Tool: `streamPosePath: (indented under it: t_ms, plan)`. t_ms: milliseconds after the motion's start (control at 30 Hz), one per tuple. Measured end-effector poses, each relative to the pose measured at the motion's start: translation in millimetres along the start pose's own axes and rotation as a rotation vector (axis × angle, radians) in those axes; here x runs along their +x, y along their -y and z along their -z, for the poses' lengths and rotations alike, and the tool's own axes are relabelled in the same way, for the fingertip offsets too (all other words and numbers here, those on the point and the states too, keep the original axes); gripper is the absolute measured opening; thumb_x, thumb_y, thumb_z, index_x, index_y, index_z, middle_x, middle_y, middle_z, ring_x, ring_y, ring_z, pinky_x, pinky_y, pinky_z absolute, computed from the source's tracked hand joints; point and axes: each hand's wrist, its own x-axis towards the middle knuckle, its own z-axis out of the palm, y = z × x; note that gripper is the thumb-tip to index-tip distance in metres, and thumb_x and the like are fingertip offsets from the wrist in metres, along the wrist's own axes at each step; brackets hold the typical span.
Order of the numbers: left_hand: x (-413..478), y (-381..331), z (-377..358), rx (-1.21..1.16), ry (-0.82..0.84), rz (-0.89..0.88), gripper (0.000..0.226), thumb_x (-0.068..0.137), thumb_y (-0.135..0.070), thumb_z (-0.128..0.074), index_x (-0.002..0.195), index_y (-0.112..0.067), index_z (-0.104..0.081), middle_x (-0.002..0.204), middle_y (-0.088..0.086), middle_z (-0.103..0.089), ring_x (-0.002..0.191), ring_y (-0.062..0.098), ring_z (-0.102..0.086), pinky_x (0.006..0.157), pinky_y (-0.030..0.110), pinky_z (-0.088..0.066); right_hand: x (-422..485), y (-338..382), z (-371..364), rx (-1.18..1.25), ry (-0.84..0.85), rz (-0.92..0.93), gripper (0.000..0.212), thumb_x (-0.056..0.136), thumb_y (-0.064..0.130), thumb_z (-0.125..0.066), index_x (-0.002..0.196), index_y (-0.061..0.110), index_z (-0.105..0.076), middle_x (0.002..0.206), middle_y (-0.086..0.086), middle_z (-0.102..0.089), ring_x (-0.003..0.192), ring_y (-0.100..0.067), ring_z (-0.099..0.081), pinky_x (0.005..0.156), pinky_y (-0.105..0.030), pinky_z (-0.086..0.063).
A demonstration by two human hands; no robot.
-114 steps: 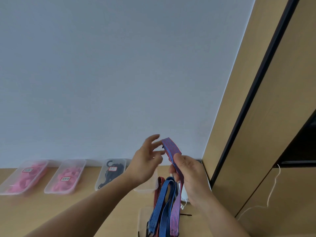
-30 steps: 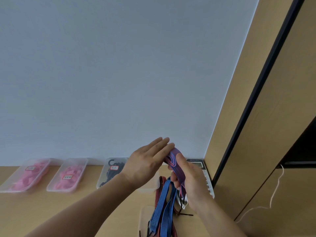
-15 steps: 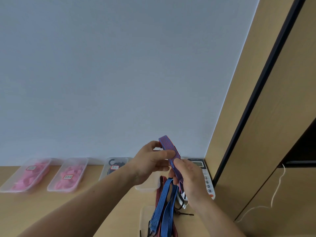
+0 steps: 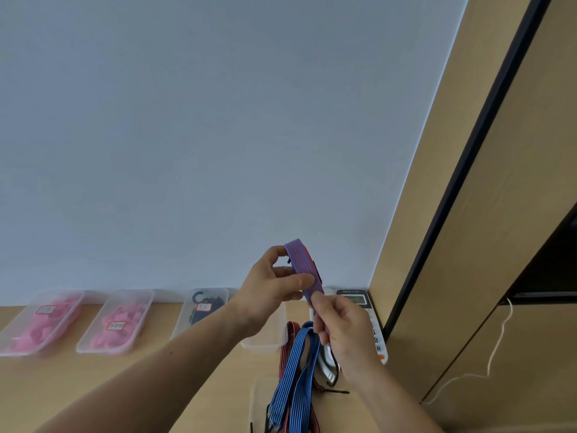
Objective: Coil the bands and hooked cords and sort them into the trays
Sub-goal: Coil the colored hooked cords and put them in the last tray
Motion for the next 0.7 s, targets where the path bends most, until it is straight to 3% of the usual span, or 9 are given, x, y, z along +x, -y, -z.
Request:
streamPosePath:
  t_ms: [100, 200, 400, 533, 633, 700]
  plan:
    - [4.0, 2.6, 3.0, 0.011, -0.027, -0.021, 0.054, 0.071, -0.017, -0.078, 0.119, -0.020, -0.055, 0.100, 0.016, -0.073, 0.087, 0.031, -0.071, 0.087, 0.047, -0.058, 1.9, -1.1, 2.1, -0.002, 0.027, -0.045, 0.027, 0.091, 0.025, -0.065, 0.078, 0.003, -0.066, 0.056, -0.007, -0.060, 0.042, -0.015, -0.046, 0.045, -0.023, -0.040]
    - [8.5, 5.6, 6.0, 0.157, -0.072, -0.124, 0.052, 0.074, -0.014, -0.080, 0.115, -0.032, -0.054, 0.103, 0.010, -0.071, 0.086, 0.022, -0.073, 0.077, 0.030, -0.059, 3.0, 2.4, 2.3, -0.002, 0.070, -0.096, 0.026, 0.094, 0.021, -0.063, 0.080, -0.001, -0.062, 0.060, -0.009, -0.064, 0.045, -0.017, -0.049, 0.044, -0.025, -0.038]
    - [8.2, 18.3, 11.2, 0.625, -0.133, -0.421, 0.057, 0.081, -0.025, -0.079, 0.123, -0.043, -0.045, 0.107, -0.024, -0.064, 0.095, -0.008, -0.063, 0.082, 0.009, -0.048, 9.2, 11.4, -1.5, -0.005, 0.094, -0.186, 0.027, 0.096, 0.023, -0.058, 0.085, -0.002, -0.063, 0.066, -0.010, -0.068, 0.046, -0.016, -0.050, 0.046, -0.026, -0.034]
    - [9.9, 24.4, 13.8, 0.873, -0.202, -0.520, 0.057, 0.084, -0.034, -0.074, 0.132, -0.034, -0.044, 0.110, -0.013, -0.069, 0.096, 0.005, -0.067, 0.084, 0.028, -0.054, 12.8, 14.5, -7.2, 0.087, 0.115, -0.269, 0.028, 0.098, 0.024, -0.050, 0.090, 0.000, -0.064, 0.072, -0.017, -0.070, 0.047, -0.017, -0.052, 0.044, -0.023, -0.036]
    - [7.6, 23.3, 12.8, 1.032, -0.212, -0.750, 0.049, 0.085, -0.034, -0.068, 0.127, -0.029, -0.043, 0.106, -0.006, -0.071, 0.079, 0.012, -0.059, 0.065, 0.020, -0.048, 13.8, 16.3, -10.6, 0.137, 0.149, -0.300, 0.032, 0.099, 0.026, -0.046, 0.086, 0.002, -0.063, 0.076, -0.020, -0.071, 0.051, -0.019, -0.054, 0.047, -0.024, -0.038]
    - [6.7, 22.5, 13.3, 1.068, -0.178, -0.839, 0.045, 0.086, -0.033, -0.060, 0.128, -0.023, -0.047, 0.115, -0.003, -0.070, 0.079, 0.012, -0.063, 0.063, 0.021, -0.051, 13.1, 16.7, -11.1, 0.196, 0.181, -0.320, 0.037, 0.097, 0.032, -0.044, 0.086, 0.004, -0.066, 0.078, -0.018, -0.072, 0.053, -0.020, -0.057, 0.047, -0.024, -0.039]
